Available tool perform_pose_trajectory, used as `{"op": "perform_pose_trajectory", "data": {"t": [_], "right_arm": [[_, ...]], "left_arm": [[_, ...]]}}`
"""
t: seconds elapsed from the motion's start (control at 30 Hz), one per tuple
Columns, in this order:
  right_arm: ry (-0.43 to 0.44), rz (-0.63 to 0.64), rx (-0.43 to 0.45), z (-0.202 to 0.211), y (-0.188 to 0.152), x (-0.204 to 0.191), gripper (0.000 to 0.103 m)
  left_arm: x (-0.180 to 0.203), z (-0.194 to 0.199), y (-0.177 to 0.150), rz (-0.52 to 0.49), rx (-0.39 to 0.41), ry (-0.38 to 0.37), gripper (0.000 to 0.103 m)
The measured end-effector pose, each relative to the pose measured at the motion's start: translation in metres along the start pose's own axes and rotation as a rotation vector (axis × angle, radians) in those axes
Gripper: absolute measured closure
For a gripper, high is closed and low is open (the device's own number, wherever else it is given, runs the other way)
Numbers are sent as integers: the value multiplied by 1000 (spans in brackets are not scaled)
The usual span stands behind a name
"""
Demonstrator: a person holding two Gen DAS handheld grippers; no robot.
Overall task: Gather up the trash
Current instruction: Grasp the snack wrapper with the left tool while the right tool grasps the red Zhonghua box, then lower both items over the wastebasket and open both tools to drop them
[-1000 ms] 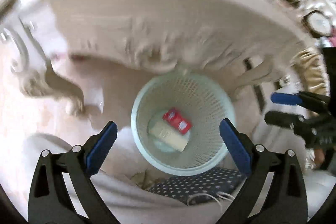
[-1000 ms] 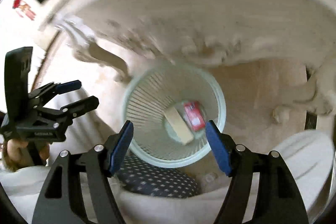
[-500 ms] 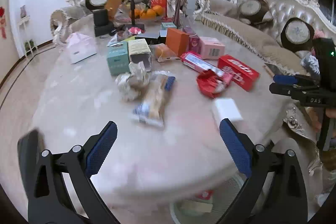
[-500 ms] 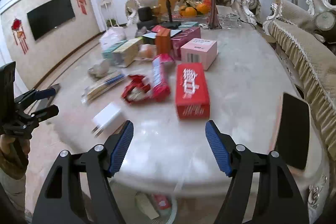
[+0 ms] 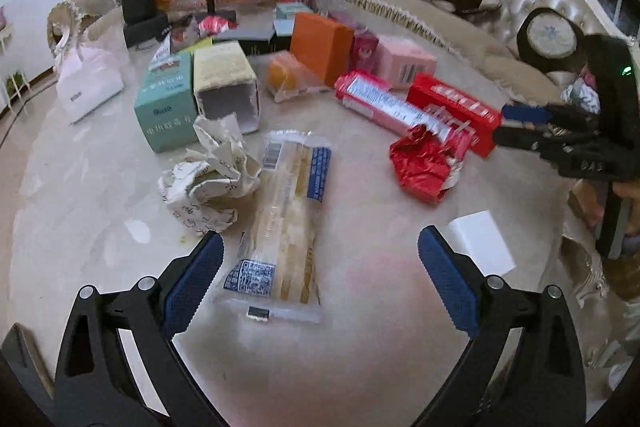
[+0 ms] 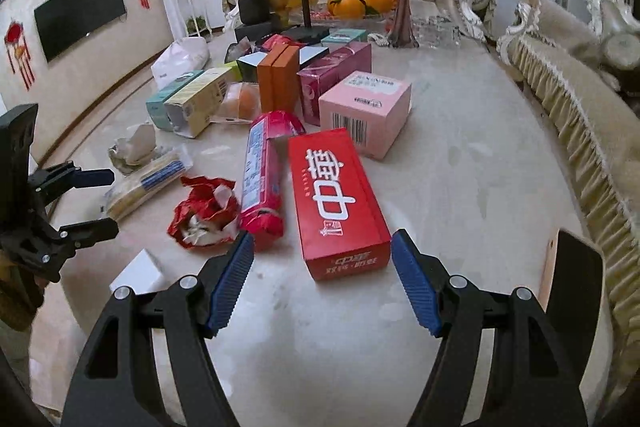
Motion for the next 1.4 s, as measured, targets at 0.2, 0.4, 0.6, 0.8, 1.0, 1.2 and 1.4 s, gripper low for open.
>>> {"op": "perform_pose_trajectory", "data": {"t": [0.2, 0.4, 0.6, 0.8, 1.0, 1.2, 1.4], "right_arm": [[6, 43, -20, -2, 12, 16, 36], [47, 43, -124, -37, 12, 25, 36], [11, -7, -102, -38, 7, 28, 56], [42, -58, -11, -7, 7, 24, 56], [165, -107, 119, 52, -2, -1, 56], [369, -110, 124, 108, -60, -67, 56], [402, -158, -158, 73, -168, -109, 56]], "left_arm": [[3, -15, 1, 17, -31, -11, 8], [4, -22, 10, 9, -32, 48, 27], [-15, -20, 9, 82, -29, 107, 72], [-4, 5, -4, 95, 7, 72, 73], [7, 79, -12, 135, 133, 10, 73], [46, 168, -70, 108, 178, -44, 73], [100, 133, -178, 141, -90, -143, 73]]}}
Point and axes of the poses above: each gripper's, at about its wrist camera, not at the fingertips, and z roughly against the way its jaws point, x to its right, y to its top, the point moved 9 cm from there along -z, roughly the way its jaws point, and after that the axes turned 14 degrees about y, right-handed, at the moved point
